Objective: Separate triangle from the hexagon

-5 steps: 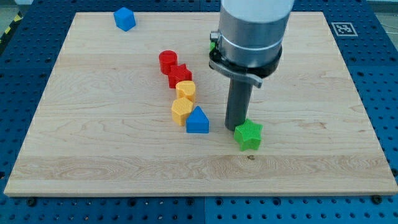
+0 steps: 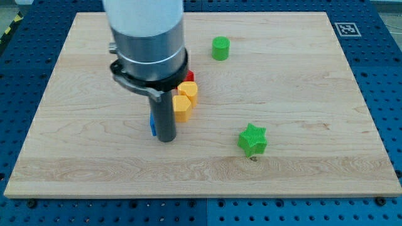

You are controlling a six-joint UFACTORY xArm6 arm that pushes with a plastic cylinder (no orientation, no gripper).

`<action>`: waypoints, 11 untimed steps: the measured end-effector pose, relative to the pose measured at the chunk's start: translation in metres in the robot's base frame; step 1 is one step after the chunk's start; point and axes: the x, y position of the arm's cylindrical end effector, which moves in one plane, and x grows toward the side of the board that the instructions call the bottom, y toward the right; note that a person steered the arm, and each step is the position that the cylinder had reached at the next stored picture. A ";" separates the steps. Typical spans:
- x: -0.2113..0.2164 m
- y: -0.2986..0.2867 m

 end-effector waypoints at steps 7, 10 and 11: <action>-0.066 -0.082; -0.070 -0.104; -0.030 -0.129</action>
